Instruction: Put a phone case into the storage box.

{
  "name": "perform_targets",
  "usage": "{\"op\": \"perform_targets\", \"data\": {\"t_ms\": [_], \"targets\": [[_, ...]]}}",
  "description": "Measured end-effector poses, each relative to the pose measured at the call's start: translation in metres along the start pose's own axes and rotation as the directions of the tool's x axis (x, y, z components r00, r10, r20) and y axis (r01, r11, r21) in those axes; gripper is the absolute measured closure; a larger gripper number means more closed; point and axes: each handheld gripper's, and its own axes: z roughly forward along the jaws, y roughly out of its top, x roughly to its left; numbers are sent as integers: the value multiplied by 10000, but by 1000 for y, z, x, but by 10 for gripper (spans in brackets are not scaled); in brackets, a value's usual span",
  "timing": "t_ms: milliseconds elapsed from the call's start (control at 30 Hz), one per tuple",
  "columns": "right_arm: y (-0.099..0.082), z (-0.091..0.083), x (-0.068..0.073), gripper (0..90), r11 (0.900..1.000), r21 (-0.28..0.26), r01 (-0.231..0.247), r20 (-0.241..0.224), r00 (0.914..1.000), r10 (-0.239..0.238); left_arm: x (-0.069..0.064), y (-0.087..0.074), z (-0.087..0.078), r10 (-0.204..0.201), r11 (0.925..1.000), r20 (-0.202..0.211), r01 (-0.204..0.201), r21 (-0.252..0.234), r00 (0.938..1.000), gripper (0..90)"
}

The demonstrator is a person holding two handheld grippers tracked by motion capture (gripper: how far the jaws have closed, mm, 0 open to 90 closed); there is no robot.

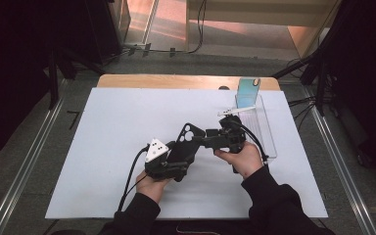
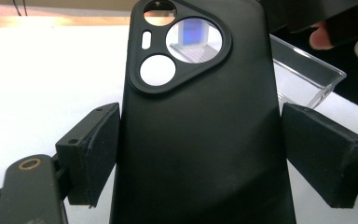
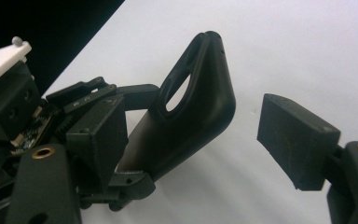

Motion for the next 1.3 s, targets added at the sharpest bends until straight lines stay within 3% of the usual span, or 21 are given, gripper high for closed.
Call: {"op": "perform_targets", "data": {"t_ms": [167, 300, 367, 600, 700, 900, 1000, 1100, 1300], "targets": [[5, 8, -5, 397, 9978, 107, -655, -245, 9975, 657, -1, 1, -2, -128, 9999, -73, 127, -58, 9999, 146], [7, 10, -9, 534, 9887, 262, -1477, -542, 9874, 1490, -2, 1, -2, -229, 9997, -34, 229, 33, 9997, 146], [8, 10, -12, 644, 9852, 297, -1691, -711, 9827, 1708, -2, 0, -1, -390, 9991, 9, 389, 184, 9992, 145], [9, 5, -14, 764, 9695, 367, -2423, -1432, 9589, 2450, -3, -1, 0, -328, 9994, 63, 327, 117, 9994, 144], [9, 3, -13, 772, 9694, 401, -2421, -1463, 9583, 2454, -3, 0, 0, -321, 9994, 149, 319, 119, 9994, 143], [10, -1, -13, 778, 9636, 535, -2620, -1756, 9475, 2673, -4, 5, 0, -471, 9982, 407, 455, 403, 9981, 133], [11, -3, -9, 779, 9672, 549, -2479, -1812, 9501, 2538, -6, 11, -3, -403, 9968, 233, 386, 701, 9989, 127], [13, -5, -4, 779, 9732, 485, -2248, -1777, 9569, 2298, -9, 18, -5, -429, 9935, -101, 437, 1052, 9990, 38], [15, -14, -1, 778, 9817, 157, -1898, -1415, 9715, 1901, -8, 27, -9, -551, 9859, 185, 515, 1589, 9983, 33]]}}
